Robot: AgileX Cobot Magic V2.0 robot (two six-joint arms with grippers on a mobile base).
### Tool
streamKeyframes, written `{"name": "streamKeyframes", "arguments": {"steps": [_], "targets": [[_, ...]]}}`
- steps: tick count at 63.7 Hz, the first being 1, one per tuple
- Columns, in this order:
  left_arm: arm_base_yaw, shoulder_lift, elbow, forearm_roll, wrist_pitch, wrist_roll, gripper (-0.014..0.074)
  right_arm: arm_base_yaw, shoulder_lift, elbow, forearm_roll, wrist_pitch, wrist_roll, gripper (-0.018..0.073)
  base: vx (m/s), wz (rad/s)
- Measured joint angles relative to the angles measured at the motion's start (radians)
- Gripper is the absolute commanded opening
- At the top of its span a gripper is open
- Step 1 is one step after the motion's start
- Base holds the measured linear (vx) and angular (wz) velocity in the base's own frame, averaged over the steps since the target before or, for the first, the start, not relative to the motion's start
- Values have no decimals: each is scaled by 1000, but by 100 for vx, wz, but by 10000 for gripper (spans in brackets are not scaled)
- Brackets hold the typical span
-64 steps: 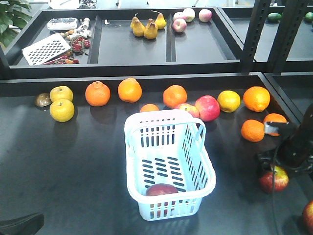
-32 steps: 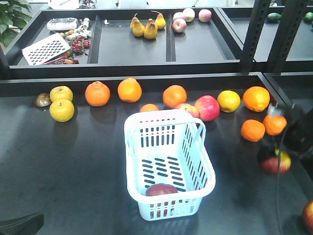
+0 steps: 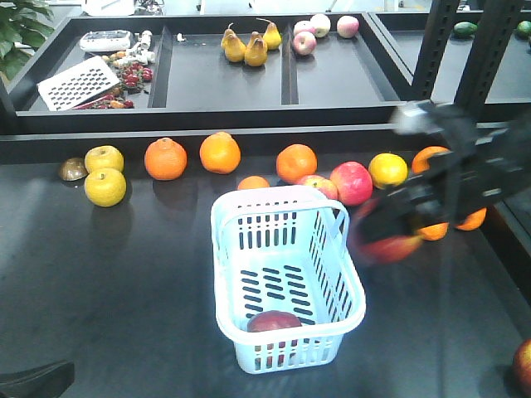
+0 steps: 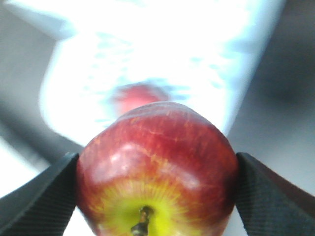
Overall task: Pick three apples into basket with both arms
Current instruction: 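Carry the second apple over the basket and release it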
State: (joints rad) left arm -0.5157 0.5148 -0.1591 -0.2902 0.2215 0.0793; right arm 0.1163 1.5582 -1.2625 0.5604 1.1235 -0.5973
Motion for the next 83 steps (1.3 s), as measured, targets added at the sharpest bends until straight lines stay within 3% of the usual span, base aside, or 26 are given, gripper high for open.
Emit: {"name": "streamKeyframes", "arguments": {"steps": [10,17,30,39,52,64,83], "targets": [[0,0,0,0,0,0,-6,148,50,2,-4,-75,14,120,0,0],[0,0,0,0,0,0,-6,218,113,2,-4,-128,16,258,0,0],[0,0,0,0,0,0,-6,250,203,4,0,-217,17,572,0,0],[0,0,0,0,0,0,-6,250,209,4,1,-234,17,647,0,0],[0,0,0,0,0,0,-6,250,209,4,16,-239,17,613,0,0],[0,0,0,0,0,0,-6,250,209,4,16,-230,35,500,0,0],[0,0,0,0,0,0,-6,250,159,4,-74,-96,125,48,0,0]]}}
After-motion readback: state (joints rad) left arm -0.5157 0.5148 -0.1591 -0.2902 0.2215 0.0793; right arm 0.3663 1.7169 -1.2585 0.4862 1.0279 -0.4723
